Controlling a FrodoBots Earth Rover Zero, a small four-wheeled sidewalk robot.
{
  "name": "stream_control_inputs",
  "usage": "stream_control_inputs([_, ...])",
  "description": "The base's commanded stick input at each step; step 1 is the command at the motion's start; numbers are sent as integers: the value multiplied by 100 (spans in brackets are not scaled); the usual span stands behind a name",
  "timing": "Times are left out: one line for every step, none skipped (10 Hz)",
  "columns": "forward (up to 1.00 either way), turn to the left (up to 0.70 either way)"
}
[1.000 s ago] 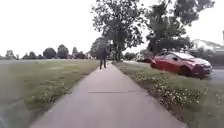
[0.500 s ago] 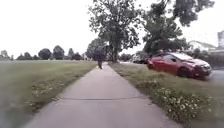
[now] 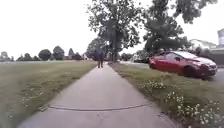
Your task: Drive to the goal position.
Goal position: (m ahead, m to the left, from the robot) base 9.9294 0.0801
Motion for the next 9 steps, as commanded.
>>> stream_control_inputs([70,0])
stream_control_inputs([70,15])
stream_control_inputs([70,35])
stream_control_inputs([70,28])
stream_control_inputs([70,0])
stream_control_inputs([70,0])
stream_control_inputs([70,0])
stream_control_inputs([70,0])
stream_control_inputs([70,0])
